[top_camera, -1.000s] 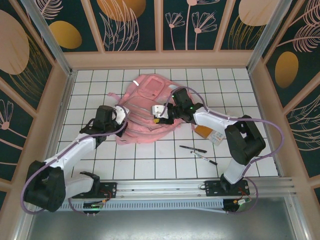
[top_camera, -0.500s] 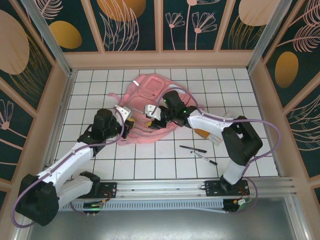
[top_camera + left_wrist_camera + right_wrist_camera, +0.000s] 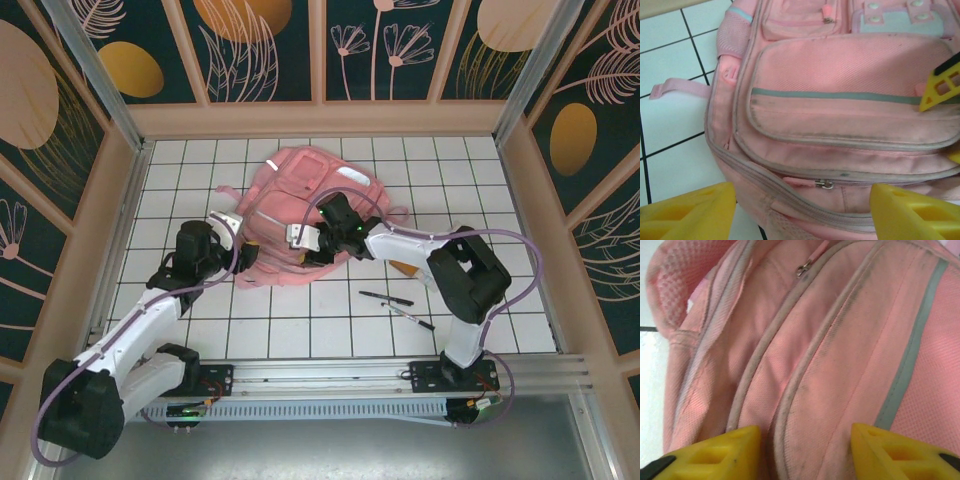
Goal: Pack the student bag
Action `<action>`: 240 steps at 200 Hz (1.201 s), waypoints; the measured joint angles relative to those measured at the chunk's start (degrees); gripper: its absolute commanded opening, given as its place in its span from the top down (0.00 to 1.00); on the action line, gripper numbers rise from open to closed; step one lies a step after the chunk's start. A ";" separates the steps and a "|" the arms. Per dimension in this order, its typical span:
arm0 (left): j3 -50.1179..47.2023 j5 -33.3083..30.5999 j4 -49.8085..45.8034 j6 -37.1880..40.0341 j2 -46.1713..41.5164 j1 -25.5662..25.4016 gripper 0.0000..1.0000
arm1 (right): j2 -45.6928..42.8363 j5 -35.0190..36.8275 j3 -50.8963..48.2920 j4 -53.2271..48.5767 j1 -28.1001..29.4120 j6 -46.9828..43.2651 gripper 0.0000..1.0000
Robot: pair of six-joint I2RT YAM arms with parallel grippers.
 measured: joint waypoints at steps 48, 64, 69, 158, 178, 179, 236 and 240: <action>0.09 0.76 -0.02 0.85 1.49 1.16 0.31 | 0.11 2.08 0.35 -1.03 0.81 -3.06 0.52; 0.09 1.36 -0.28 1.92 1.49 1.16 0.32 | 0.76 6.40 0.35 0.63 1.55 -2.80 0.64; 0.09 1.38 -0.55 2.43 1.49 1.16 0.32 | 1.03 7.93 0.33 1.27 1.84 -2.71 0.67; 7.37 2.38 -5.20 7.32 6.32 1.16 0.36 | -12.41 15.96 -11.37 12.87 1.11 -11.02 1.00; 10.34 5.57 -5.60 8.26 8.50 1.16 0.38 | -16.33 13.31 -12.09 13.40 -0.70 -12.37 1.00; 10.43 5.77 -5.60 8.33 8.57 1.16 0.38 | -16.52 13.09 -12.09 13.46 -0.85 -12.39 1.00; 6.51 17.11 -2.43 9.33 8.68 0.66 0.36 | -18.03 4.13 -12.09 13.90 -6.43 -11.91 1.00; 6.03 17.35 -2.34 9.53 8.59 0.48 0.37 | -18.03 3.85 -12.09 13.90 -6.51 -11.93 1.00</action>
